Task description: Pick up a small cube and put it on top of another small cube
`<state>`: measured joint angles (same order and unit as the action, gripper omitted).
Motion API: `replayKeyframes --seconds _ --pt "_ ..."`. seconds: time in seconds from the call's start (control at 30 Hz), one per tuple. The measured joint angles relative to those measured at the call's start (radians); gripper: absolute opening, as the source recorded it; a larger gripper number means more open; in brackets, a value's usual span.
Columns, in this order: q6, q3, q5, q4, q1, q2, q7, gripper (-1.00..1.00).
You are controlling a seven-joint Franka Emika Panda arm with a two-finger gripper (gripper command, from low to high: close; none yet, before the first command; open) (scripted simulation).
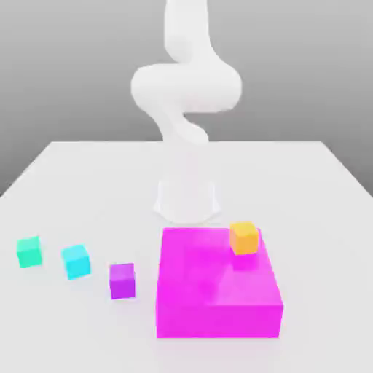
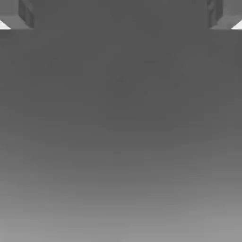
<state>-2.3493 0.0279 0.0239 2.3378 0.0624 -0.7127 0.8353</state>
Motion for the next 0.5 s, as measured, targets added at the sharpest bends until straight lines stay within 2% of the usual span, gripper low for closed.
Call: replayKeyframes --seconds 0.3,0.5 --pt "-0.179 0.14 0.061 0.137 0.217 0.314 0.109 0.0" --pt "-0.297 0.266 0.052 0.228 0.334 0.521 0.146 0.0"
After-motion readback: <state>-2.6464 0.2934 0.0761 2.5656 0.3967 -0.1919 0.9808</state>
